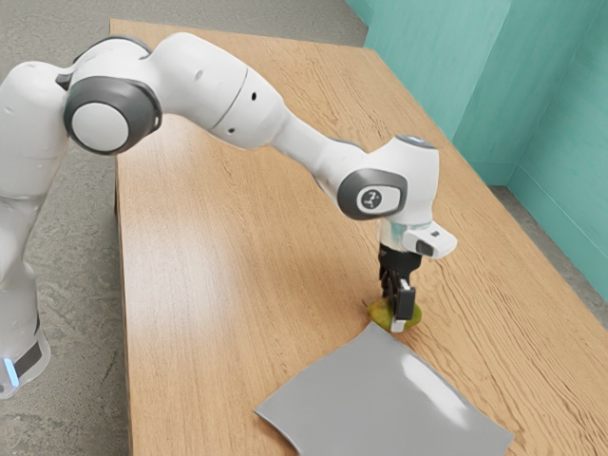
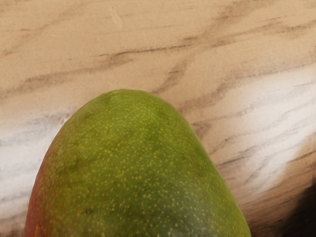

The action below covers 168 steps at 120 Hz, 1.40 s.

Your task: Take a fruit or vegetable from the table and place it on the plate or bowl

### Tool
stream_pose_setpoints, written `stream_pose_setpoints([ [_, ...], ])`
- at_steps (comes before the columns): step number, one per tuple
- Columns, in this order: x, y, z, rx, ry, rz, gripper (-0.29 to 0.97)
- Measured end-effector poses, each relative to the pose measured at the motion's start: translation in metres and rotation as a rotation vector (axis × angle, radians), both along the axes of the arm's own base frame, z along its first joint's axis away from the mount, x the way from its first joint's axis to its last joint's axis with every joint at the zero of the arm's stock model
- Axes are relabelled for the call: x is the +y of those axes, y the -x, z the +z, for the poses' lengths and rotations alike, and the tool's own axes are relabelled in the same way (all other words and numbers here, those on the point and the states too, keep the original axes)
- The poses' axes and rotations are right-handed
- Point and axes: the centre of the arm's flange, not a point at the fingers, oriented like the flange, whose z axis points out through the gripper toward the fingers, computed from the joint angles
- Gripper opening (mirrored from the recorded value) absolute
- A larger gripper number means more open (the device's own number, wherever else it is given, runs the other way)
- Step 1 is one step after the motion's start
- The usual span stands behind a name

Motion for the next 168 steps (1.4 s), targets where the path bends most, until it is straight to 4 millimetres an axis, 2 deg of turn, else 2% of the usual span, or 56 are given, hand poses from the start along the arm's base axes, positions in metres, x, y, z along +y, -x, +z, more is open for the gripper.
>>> stream_pose_setpoints([
  [17,0.003,0.000,0.005,-0.009,-0.004,0.010,0.42],
  [37,0.013,-0.004,0.010,-0.029,-0.015,0.055,0.40],
  [42,0.016,-0.004,0.022,-0.050,-0.014,0.065,0.39],
  [55,0.016,0.005,0.076,-0.139,-0.027,0.068,0.38],
  [64,-0.014,0.021,0.112,-0.196,-0.025,0.030,0.37],
  [71,-0.050,0.043,0.146,-0.253,-0.034,-0.023,0.37],
  [79,-0.091,0.068,0.165,-0.283,-0.035,-0.075,0.40],
  [88,-0.127,0.097,0.165,-0.273,-0.035,-0.114,0.39],
  [103,-0.171,0.139,0.157,-0.238,-0.029,-0.141,0.35],
  [122,-0.225,0.174,0.148,-0.202,-0.017,-0.151,0.27],
  [137,-0.251,0.195,0.146,-0.183,-0.005,-0.142,0.25],
  [146,-0.258,0.197,0.140,-0.165,-0.006,-0.120,0.24],
  [153,-0.252,0.190,0.135,-0.152,-0.010,-0.082,0.25],
  [160,-0.232,0.173,0.133,-0.142,-0.013,-0.020,0.25],
  [168,-0.199,0.146,0.128,-0.130,-0.018,0.072,0.25],
])
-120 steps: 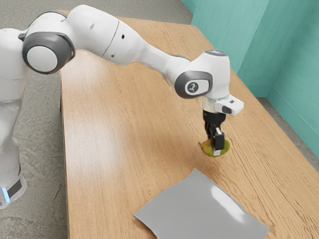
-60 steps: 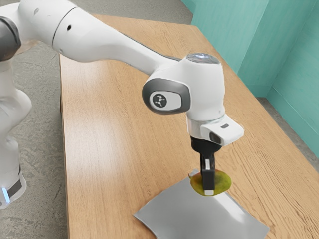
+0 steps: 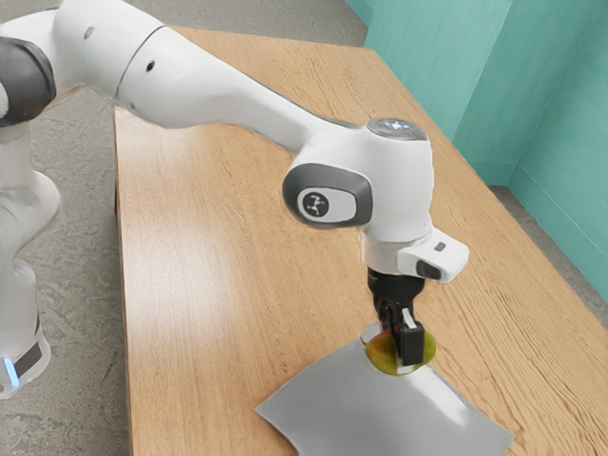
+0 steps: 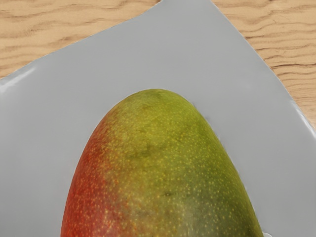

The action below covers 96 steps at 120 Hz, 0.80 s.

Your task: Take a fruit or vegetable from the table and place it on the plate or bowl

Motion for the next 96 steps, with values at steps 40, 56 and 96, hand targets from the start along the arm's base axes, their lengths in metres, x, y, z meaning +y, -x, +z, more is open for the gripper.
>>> stream_pose_setpoints([
  [40,0.041,-0.027,-0.002,0.024,0.016,0.158,0.24],
  [56,0.021,-0.015,-0.006,0.040,0.025,0.140,0.50],
  [96,0.125,-0.049,0.128,-0.057,0.159,0.442,0.66],
])
